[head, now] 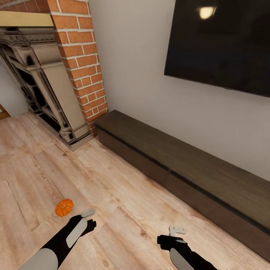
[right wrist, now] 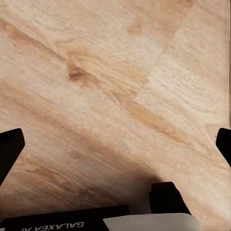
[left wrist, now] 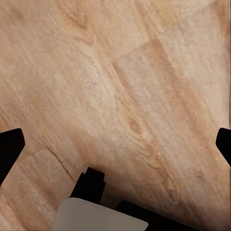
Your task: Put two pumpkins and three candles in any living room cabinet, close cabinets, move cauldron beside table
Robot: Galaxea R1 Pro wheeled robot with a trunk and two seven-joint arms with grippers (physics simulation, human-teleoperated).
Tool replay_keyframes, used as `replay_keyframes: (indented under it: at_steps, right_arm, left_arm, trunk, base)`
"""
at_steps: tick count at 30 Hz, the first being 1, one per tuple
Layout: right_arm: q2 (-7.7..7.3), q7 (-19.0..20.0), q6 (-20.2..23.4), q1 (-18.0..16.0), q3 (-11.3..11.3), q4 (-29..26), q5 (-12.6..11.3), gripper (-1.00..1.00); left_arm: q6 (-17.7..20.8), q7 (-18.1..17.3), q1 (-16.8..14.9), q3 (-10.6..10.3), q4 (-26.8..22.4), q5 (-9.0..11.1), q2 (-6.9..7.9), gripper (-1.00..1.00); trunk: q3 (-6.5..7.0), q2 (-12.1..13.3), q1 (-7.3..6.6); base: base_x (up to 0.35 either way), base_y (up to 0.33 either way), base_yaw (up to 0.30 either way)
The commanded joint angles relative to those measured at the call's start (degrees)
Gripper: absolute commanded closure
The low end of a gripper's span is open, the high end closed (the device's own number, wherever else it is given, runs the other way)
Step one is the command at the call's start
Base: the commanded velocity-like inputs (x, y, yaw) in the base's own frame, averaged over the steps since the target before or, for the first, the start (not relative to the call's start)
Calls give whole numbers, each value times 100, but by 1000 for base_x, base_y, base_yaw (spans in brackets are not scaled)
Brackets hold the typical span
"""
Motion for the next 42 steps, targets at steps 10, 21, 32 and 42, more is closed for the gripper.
replay_keyframes:
  at_steps: [10,21,32,42]
  right_arm:
    - [-6,8,17,-8,9,-3,-42,-100]
    - [-6,112,17,-8,-14,-2,-47,-100]
    - [-6,114,17,-8,-15,-2,-55,-100]
    - [-6,114,17,-8,-15,-2,-56,-100]
  left_arm:
    - [6,55,-2,-39,-14,55,10,-100]
    - [6,55,-2,-43,-14,56,5,-100]
    - [6,55,-2,-42,-14,58,10,-100]
    - [6,55,-2,-40,-14,61,10,-100]
  trunk:
    - [-4,-3,0]
    - [-4,-3,0]
    - [-4,-3,0]
    - [-4,-3,0]
  base:
    - [0,76,-278]
    - [0,2,-278]
    - [0,21,-278]
    - [0,81,-278]
